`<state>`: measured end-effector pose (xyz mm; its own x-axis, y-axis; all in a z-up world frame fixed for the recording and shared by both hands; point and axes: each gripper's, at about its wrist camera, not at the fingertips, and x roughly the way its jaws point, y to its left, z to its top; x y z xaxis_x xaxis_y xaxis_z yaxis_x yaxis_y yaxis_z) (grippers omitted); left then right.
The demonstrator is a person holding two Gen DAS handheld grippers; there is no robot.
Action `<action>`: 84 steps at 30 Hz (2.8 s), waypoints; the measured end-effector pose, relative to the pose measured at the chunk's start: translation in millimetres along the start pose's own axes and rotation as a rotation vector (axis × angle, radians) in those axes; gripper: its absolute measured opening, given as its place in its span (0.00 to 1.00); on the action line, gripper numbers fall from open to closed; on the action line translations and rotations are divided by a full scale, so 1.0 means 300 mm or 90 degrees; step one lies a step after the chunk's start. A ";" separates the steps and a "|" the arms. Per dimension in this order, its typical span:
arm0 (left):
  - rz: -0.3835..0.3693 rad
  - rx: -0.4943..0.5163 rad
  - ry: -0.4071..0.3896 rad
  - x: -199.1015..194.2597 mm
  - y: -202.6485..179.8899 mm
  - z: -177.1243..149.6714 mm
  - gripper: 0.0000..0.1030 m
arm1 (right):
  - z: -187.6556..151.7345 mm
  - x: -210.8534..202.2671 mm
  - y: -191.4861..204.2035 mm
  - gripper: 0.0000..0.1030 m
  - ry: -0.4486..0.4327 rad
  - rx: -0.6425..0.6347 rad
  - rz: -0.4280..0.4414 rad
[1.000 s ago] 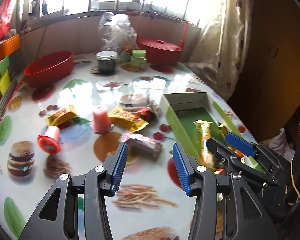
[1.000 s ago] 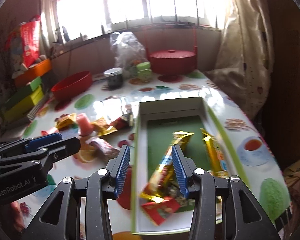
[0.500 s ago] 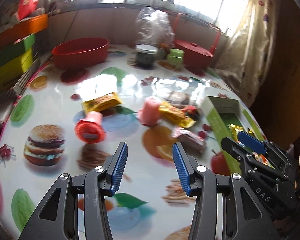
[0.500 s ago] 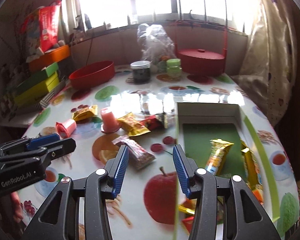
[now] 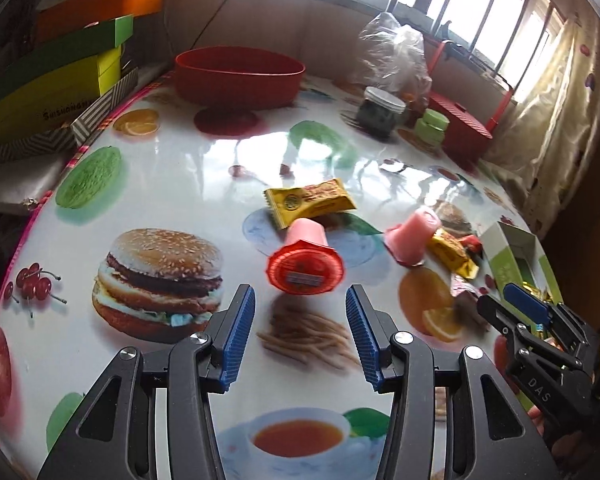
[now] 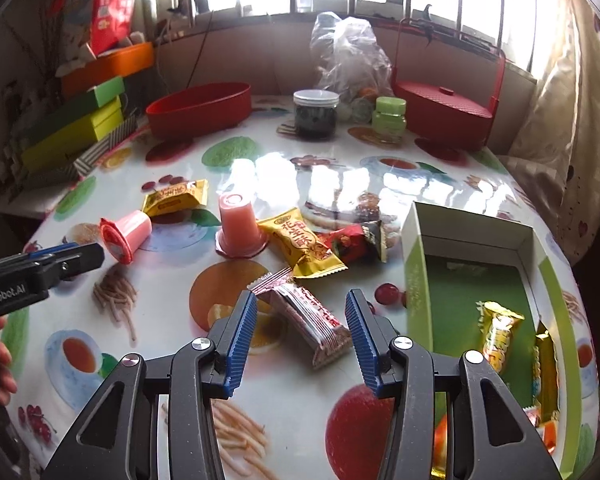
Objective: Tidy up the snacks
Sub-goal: 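Reach left tool around pink jelly cup while right tool grasps white candy bar, then carry red-capped jelly cup in left tool while right carries white bar toward box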
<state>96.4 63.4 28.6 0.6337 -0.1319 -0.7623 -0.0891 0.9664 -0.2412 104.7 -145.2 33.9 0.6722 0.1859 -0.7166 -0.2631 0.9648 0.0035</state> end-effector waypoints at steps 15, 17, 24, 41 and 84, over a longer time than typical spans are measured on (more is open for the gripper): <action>-0.013 0.027 0.021 0.097 -0.008 0.047 0.54 | 0.000 0.102 -0.005 0.53 0.049 -0.012 -0.018; -0.007 0.028 0.021 0.104 -0.008 0.048 0.54 | 0.000 0.107 -0.005 0.53 0.053 -0.014 -0.017; -0.008 0.031 0.020 0.131 -0.004 0.053 0.54 | 0.004 0.124 -0.006 0.53 0.060 -0.017 -0.034; -0.025 0.031 0.006 0.119 -0.017 0.034 0.46 | -0.015 0.103 0.009 0.21 0.051 -0.015 -0.029; -0.078 0.108 -0.007 -0.018 -0.202 -0.089 0.46 | -0.080 -0.055 -0.013 0.20 0.005 0.040 0.007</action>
<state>77.9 -0.4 31.3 0.6403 -0.2489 -0.7267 0.1187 0.9667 -0.2266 77.9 -156.5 29.0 0.6642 0.1955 -0.7215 -0.2262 0.9725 0.0553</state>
